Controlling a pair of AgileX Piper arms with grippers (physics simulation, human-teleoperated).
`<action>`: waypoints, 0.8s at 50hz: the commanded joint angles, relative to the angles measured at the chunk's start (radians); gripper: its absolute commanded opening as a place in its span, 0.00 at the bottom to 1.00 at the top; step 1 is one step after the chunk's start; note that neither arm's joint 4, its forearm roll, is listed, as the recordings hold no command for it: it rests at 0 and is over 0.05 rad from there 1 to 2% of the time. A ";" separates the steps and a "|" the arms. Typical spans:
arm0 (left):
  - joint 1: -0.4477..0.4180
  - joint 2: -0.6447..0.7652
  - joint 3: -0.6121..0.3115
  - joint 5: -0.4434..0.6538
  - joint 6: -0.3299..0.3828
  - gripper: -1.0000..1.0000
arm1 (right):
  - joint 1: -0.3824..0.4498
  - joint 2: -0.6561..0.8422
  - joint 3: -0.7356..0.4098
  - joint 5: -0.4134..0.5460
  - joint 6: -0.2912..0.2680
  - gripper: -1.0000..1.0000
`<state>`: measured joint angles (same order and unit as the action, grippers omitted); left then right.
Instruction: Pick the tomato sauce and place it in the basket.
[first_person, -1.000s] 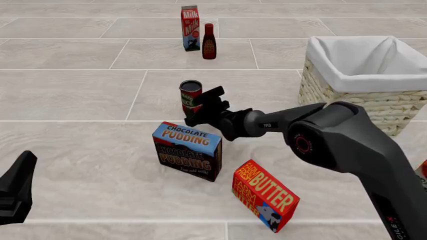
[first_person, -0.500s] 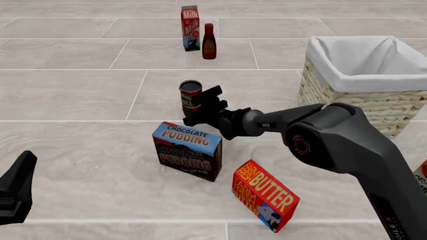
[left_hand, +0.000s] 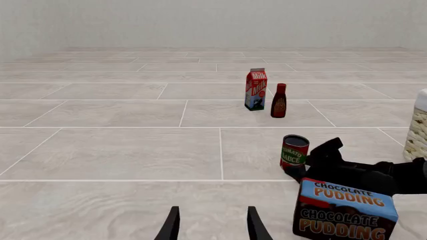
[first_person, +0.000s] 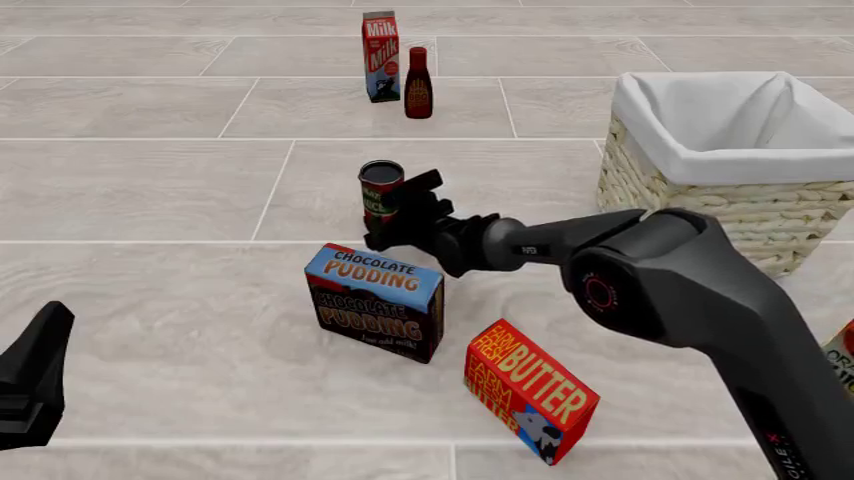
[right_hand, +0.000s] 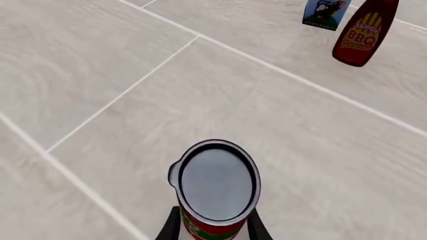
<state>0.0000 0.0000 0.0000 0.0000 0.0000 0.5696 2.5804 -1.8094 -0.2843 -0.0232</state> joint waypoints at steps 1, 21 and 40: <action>0.000 0.000 0.000 0.000 0.000 1.00 | -0.001 0.025 -0.034 0.010 -0.019 1.00; 0.000 0.000 0.000 0.000 0.000 1.00 | -0.002 0.033 -0.053 0.018 -0.015 1.00; 0.000 0.000 0.000 0.000 0.000 1.00 | 0.010 -0.032 0.033 -0.019 -0.002 0.00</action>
<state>0.0000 0.0000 0.0000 0.0000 0.0000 0.5754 2.5793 -1.8131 -0.2845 -0.0421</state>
